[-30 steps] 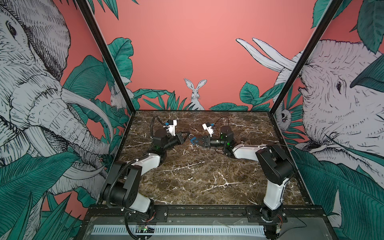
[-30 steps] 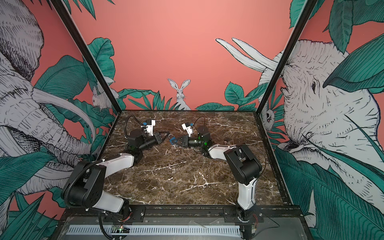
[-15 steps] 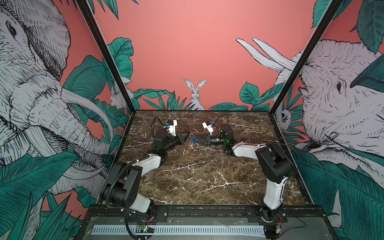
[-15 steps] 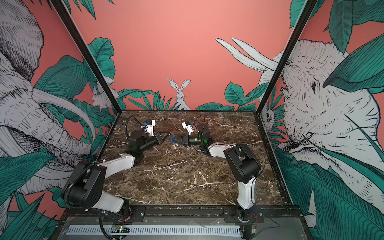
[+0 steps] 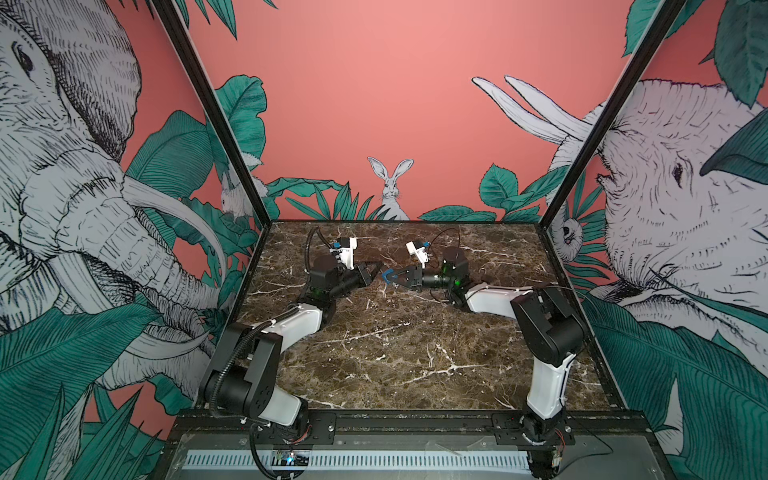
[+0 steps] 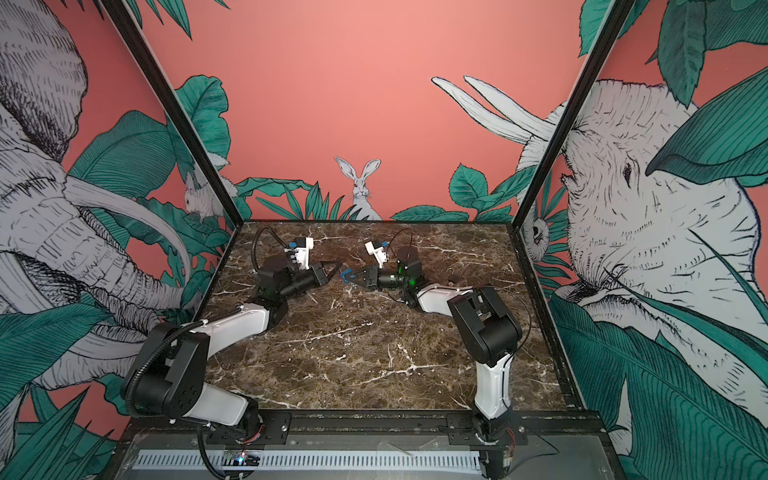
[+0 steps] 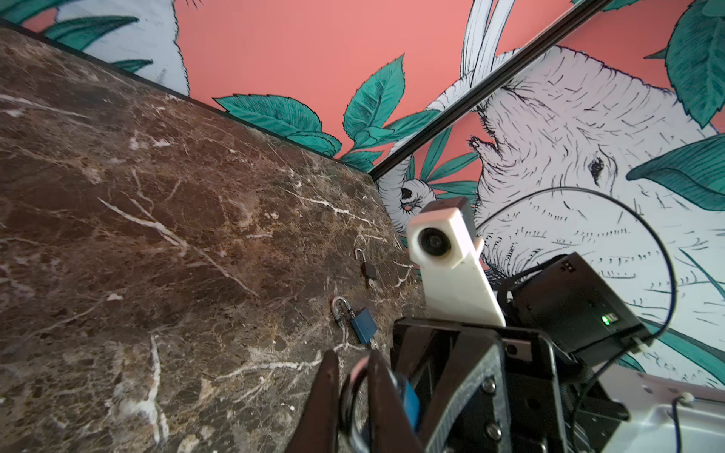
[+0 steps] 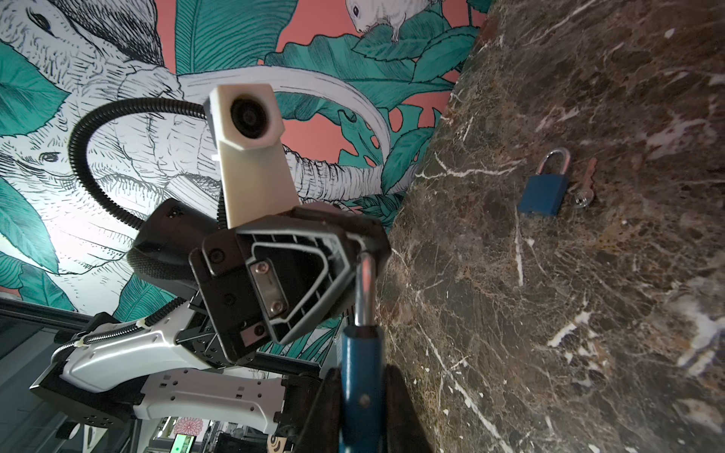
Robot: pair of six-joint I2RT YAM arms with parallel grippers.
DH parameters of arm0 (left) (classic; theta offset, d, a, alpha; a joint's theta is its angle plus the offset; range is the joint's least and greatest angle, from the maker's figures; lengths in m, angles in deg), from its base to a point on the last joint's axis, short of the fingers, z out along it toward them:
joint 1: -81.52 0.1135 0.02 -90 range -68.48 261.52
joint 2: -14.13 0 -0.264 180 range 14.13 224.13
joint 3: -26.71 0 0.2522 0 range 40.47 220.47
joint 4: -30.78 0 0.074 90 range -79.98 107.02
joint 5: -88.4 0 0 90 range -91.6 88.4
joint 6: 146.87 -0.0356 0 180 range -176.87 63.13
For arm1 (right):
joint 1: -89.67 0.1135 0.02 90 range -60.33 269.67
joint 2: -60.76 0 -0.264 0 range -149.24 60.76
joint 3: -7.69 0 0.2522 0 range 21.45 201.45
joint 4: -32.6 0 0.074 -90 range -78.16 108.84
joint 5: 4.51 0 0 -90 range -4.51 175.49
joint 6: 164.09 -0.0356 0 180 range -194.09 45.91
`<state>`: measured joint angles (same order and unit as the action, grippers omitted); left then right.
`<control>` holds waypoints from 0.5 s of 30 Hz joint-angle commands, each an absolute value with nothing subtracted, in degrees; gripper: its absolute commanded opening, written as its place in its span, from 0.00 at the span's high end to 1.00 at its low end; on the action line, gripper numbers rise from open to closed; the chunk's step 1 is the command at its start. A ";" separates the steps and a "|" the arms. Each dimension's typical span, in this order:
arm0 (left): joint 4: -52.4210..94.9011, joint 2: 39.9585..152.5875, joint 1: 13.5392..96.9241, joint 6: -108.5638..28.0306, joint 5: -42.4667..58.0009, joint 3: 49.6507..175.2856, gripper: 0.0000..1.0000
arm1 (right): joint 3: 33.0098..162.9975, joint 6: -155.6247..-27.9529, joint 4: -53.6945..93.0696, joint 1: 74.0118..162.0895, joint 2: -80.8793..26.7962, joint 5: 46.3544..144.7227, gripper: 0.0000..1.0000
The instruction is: Lock with the key
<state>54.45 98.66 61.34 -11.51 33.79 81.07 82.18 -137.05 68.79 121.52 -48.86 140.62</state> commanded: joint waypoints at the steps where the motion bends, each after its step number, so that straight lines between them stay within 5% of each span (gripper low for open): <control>1: 51.29 97.10 60.34 -9.89 44.51 81.66 0.80 | 81.26 -138.60 79.91 121.34 -48.78 134.53 1.00; 15: 56.57 100.58 61.66 -7.01 44.75 82.47 0.77 | 77.48 -139.57 83.02 121.31 -49.47 136.09 1.00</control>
